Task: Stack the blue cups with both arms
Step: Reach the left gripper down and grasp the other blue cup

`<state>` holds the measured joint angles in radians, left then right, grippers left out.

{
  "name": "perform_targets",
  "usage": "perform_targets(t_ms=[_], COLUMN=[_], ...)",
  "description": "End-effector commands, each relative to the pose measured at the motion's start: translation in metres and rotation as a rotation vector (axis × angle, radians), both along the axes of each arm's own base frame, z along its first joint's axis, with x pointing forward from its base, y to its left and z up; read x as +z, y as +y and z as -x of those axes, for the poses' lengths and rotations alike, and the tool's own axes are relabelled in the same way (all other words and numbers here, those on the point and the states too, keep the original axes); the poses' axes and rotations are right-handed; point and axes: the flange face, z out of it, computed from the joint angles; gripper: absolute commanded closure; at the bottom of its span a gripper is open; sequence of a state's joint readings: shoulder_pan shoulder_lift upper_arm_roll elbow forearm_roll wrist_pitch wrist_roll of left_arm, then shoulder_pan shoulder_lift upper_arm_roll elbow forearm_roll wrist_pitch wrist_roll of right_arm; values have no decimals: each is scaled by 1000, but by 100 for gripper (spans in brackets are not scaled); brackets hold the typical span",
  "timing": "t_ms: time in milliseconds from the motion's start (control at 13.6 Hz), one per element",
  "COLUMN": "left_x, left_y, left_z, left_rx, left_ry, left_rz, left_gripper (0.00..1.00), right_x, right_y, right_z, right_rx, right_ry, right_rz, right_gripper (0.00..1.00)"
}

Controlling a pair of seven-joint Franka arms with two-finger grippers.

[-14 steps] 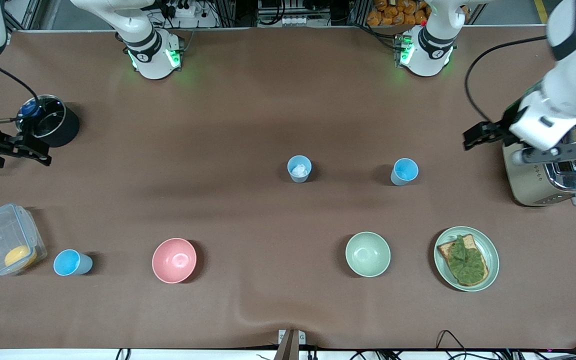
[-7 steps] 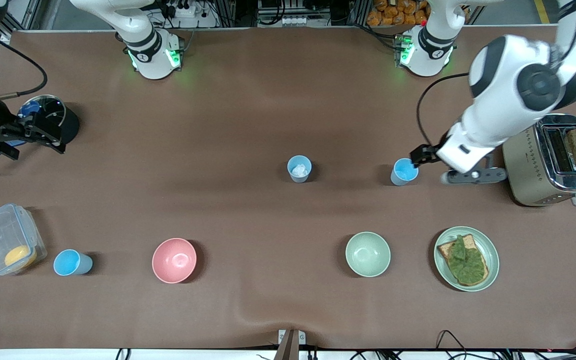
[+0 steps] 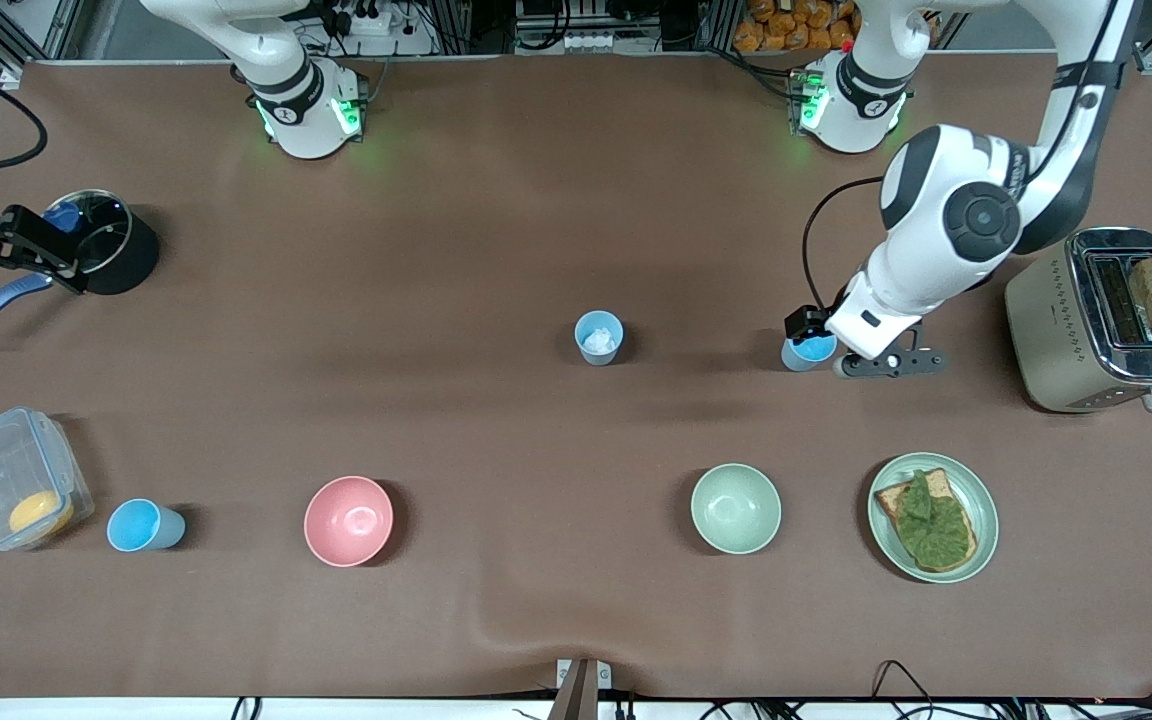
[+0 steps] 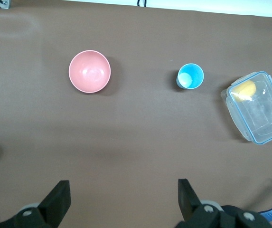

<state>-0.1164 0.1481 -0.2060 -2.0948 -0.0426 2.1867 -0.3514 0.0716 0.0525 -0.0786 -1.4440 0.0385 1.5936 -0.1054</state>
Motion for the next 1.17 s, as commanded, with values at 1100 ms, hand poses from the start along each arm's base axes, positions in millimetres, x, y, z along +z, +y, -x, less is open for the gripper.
perform_targets(t_ms=[1100], left_x=[-96], left_y=[-26], left_z=[17], left_rx=[-6], left_ry=[64], left_rz=[8], left_gripper=[16], right_x=[28], right_y=[-25], right_z=[10], right_rx=[-37], right_ry=[-18], right_rz=[-9], right_gripper=[0])
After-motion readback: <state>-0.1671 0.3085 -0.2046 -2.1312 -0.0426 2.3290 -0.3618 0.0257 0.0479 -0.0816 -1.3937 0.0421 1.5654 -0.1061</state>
